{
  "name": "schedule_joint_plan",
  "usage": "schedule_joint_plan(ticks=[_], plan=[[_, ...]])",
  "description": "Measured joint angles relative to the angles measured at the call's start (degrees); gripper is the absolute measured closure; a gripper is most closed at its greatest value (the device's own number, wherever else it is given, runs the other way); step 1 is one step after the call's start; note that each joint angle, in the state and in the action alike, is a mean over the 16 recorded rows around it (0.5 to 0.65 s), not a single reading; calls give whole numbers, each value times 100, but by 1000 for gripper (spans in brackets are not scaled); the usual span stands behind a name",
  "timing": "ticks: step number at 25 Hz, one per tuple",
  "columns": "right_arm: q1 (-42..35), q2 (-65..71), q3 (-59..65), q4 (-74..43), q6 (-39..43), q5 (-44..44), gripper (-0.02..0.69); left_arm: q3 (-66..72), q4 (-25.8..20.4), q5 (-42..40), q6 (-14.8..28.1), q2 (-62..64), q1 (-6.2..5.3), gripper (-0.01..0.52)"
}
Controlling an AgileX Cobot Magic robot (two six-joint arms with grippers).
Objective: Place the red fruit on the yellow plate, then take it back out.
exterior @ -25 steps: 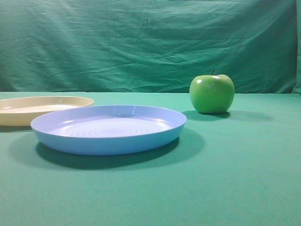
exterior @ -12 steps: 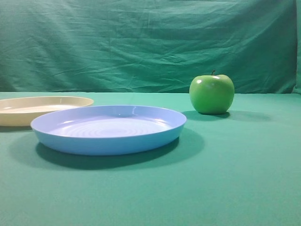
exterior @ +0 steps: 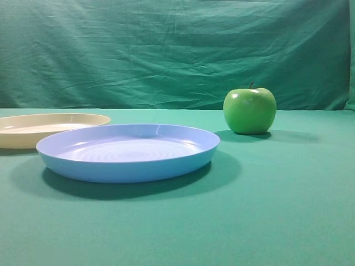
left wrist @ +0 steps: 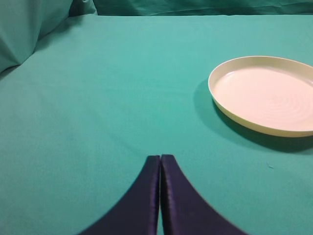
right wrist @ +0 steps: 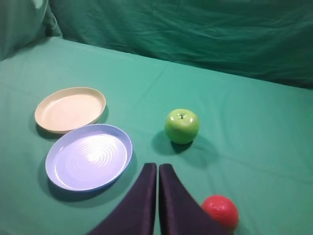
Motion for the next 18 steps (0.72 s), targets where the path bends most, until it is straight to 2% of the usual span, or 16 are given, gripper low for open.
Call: schedule_joint_plan(ticks=[18], plan=[[-785,-1110,2847,-269,207,-2758,665,0,0,0,0,0,0,514]])
